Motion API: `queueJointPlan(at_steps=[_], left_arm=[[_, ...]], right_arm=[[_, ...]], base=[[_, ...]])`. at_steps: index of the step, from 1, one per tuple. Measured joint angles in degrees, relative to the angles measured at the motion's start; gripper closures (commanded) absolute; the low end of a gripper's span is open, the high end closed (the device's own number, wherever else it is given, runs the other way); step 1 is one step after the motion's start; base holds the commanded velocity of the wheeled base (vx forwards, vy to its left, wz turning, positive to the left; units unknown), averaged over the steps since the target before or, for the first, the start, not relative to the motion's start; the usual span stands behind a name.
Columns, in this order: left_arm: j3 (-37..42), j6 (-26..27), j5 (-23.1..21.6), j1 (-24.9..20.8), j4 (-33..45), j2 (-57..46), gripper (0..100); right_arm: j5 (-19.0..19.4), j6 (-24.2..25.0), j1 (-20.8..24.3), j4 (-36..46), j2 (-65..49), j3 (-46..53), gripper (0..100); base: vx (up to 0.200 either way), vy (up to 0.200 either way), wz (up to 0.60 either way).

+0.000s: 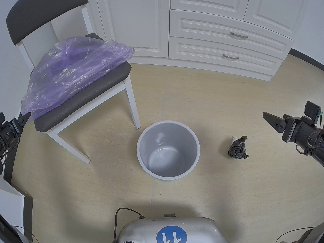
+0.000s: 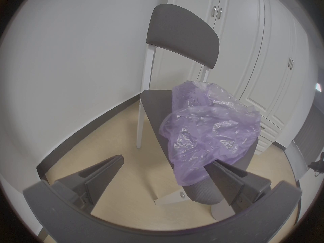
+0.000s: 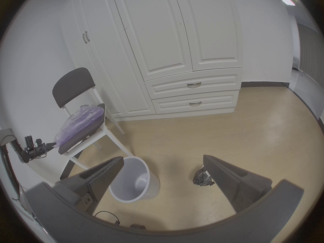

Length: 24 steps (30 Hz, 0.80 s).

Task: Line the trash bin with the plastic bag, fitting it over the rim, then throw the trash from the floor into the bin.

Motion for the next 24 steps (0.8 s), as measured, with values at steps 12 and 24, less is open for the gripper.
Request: queueJointPlan(at_steps=[12, 24], left_arm=[[2.41, -0.15, 1.58, -1.13, -11.03, 5.06, 0], [3.28, -4.08, 1.58, -1.6, -21.89, 7.46, 0]], right_arm=[[-0.09, -0.06, 0.17, 0.07, -0.33, -0.04, 0], [0.02, -0.06, 0.83, 0.16, -0.28, 0.24, 0]], base=[[0.0, 0.0, 0.0], [0.0, 0.0, 0.0]])
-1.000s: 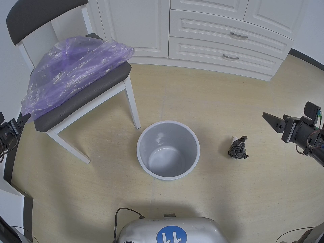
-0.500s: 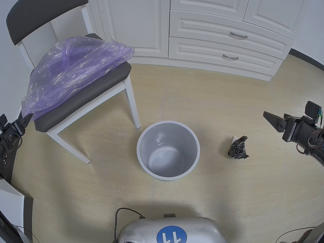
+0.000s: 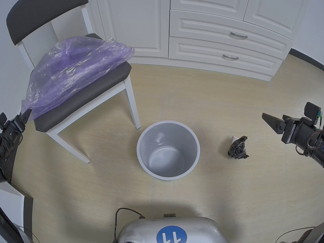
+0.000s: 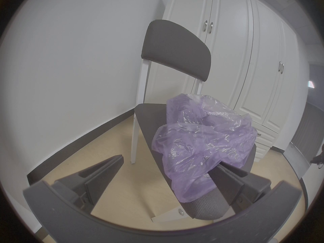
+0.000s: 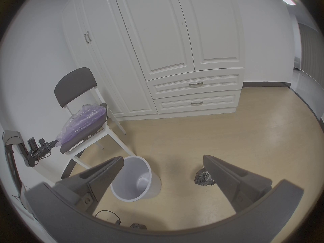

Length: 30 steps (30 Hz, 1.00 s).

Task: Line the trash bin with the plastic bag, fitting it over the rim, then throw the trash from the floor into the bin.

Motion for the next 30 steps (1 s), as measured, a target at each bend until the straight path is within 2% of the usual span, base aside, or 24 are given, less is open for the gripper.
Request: queueJointPlan(at_steps=[6, 16, 22, 27, 28, 30], left_arm=[[-0.06, -0.13, 0.09, -0.83, -4.14, 3.67, 0], [-0.91, -0.17, 0.26, -1.11, -4.5, 6.01, 0], [-4.0, -0.2, 0.33, -0.95, -4.44, 6.51, 0], [-7.91, -0.06, 0.33, -2.51, -4.41, 8.08, 0], [-8.44, -0.06, 0.3, -2.71, -4.41, 8.33, 100], [-9.74, 0.07, 0.3, -2.99, -4.39, 8.8, 100]], right_arm=[[0.23, 0.04, 0.05, -0.05, 0.57, 0.16, 0], [0.61, 0.27, 0.11, -0.13, 1.1, 0.48, 0], [0.66, 0.35, 0.13, -0.2, 1.12, 0.46, 0], [0.72, 0.5, 0.11, -0.22, 1.44, 0.41, 0], [0.72, 0.5, 0.09, -0.22, 1.54, 0.41, 0], [0.69, 0.52, 0.09, -0.22, 1.66, 0.38, 0]], base=[[0.0, 0.0, 0.0], [0.0, 0.0, 0.0], [0.0, 0.0, 0.0], [0.0, 0.0, 0.0], [0.0, 0.0, 0.0], [0.0, 0.0, 0.0]])
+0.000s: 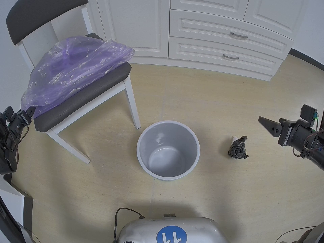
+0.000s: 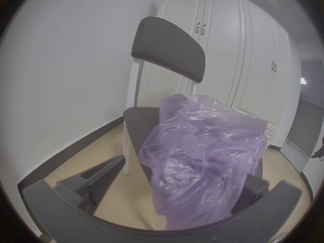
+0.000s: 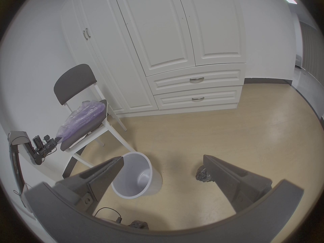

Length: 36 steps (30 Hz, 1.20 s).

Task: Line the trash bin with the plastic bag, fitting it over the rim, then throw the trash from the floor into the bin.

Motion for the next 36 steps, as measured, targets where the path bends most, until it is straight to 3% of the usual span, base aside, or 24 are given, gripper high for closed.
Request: queueJointPlan(at_steps=[14, 19, 26, 31, 36], left_arm=[[-4.77, -0.11, -0.39, -1.24, -0.02, -0.63, 100], [-4.68, 0.0, -0.52, -2.51, 0.01, -3.28, 100], [-5.56, 0.2, -0.66, -5.62, -0.02, -9.37, 100], [-3.83, 0.2, -0.52, -8.07, 0.04, -12.89, 100], [-2.32, 0.28, -0.13, -10.89, 0.09, -14.75, 100]], right_arm=[[-1.56, 0.0, 0.05, -0.11, 1.37, -0.46, 0], [-6.74, -0.22, 3.85, -0.09, 1.89, -2.96, 0], [-17.66, -0.57, 12.64, -0.18, 6.14, -10.91, 0], [-19.38, -0.5, 16.37, -2.95, 10.11, -14.68, 0], [-20.35, -1.89, 17.77, -12.31, 12.68, -11.85, 0]], base=[[0.0, 0.0, 0.0], [0.0, 0.0, 0.0], [0.0, 0.0, 0.0], [0.0, 0.0, 0.0], [0.0, 0.0, 0.0]])
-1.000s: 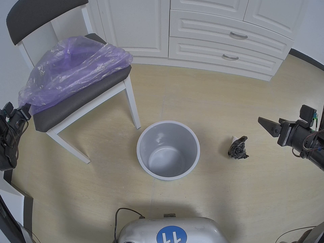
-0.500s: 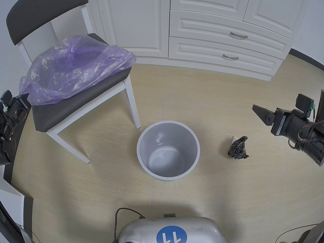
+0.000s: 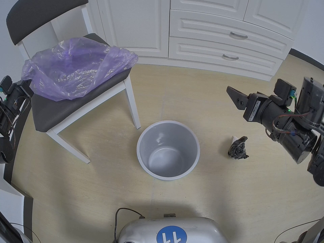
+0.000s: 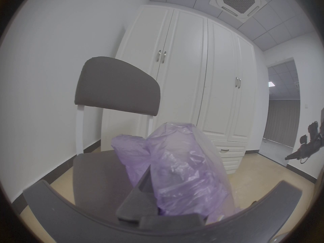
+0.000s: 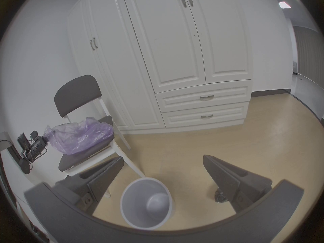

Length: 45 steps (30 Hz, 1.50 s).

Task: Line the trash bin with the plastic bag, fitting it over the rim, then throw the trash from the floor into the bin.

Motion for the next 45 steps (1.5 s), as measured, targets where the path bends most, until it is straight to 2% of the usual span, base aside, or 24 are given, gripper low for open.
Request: queueJointPlan(at_steps=[7, 12, 16, 22, 31, 41, 45], left_arm=[[2.99, 5.32, 0.44, -6.42, 0.02, -1.21, 100], [5.08, 12.97, 3.41, -13.48, 0.11, -1.79, 100], [6.29, 17.65, 4.92, -16.54, 0.09, -2.32, 100], [8.67, 18.35, 5.25, -20.63, 0.09, -5.18, 100], [14.62, 18.2, 5.25, -28.71, 0.93, -12.9, 100], [17.43, 17.91, 4.73, -34.13, 13.47, -24.2, 100], [17.65, 17.8, 4.66, -36.15, 15.3, -27.67, 100]], right_arm=[[-0.79, -5.03, 1.33, -16.26, 4.33, 6.64, 0], [-1.06, -6.3, 3.45, -20.04, 7.8, 9.59, 0], [-1.12, -6.41, 5.81, -21.05, 10.72, 10.7, 0], [-1.21, -6.51, 7.66, -24.67, 15.18, 11.58, 0], [-1.19, -6.88, 8.11, -28.96, 19.57, 12.79, 0], [-0.62, -6.6, 8.08, -29.4, 20.61, 13.07, 0], [-0.29, -6.35, 8.27, -29.34, 20.35, 13.01, 0]], base=[[0.0, 0.0, 0.0], [0.0, 0.0, 0.0], [0.0, 0.0, 0.0], [0.0, 0.0, 0.0], [0.0, 0.0, 0.0], [0.0, 0.0, 0.0], [0.0, 0.0, 0.0]])
